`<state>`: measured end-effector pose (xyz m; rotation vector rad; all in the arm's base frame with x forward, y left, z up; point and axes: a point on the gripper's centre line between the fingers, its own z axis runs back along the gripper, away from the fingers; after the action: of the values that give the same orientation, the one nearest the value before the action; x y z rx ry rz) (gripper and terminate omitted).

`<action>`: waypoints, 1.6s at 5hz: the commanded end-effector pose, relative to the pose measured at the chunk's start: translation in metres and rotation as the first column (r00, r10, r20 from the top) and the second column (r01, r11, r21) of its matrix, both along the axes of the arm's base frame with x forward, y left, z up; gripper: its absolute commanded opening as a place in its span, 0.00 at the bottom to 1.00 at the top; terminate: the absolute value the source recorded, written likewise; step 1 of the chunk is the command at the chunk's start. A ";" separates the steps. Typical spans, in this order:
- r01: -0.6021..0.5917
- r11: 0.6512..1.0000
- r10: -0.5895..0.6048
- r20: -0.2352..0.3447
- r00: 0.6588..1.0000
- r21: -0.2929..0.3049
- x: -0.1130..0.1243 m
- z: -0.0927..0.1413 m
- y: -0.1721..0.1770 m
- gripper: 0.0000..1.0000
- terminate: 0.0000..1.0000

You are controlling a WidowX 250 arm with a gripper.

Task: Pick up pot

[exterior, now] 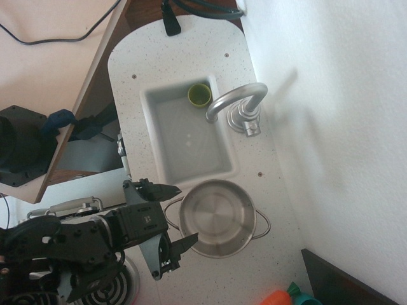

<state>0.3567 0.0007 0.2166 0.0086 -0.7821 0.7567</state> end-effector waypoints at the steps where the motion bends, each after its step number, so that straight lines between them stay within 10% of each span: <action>1: 0.000 1.000 0.000 0.000 1.000 0.000 0.000 0.000 0.000 1.00 0.00; 3: -0.256 0.887 0.225 -0.124 0.966 -0.384 0.013 -0.015 0.026 1.00 0.00; 4: -0.323 0.868 0.308 -0.100 0.946 -0.378 0.022 -0.014 0.037 1.00 0.00; 5: -0.349 0.906 0.290 -0.250 0.924 -0.239 0.023 -0.034 0.041 1.00 0.00; 6: -0.376 0.926 0.362 -0.375 0.854 0.037 0.024 -0.071 0.042 1.00 0.00; 7: -0.324 0.932 0.361 -0.434 0.825 0.159 0.022 -0.108 0.052 1.00 0.00; 8: -0.311 0.937 0.350 -0.440 0.827 0.160 0.020 -0.114 0.055 1.00 0.00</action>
<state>0.3717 0.0504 0.0851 0.3832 -0.2981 0.9815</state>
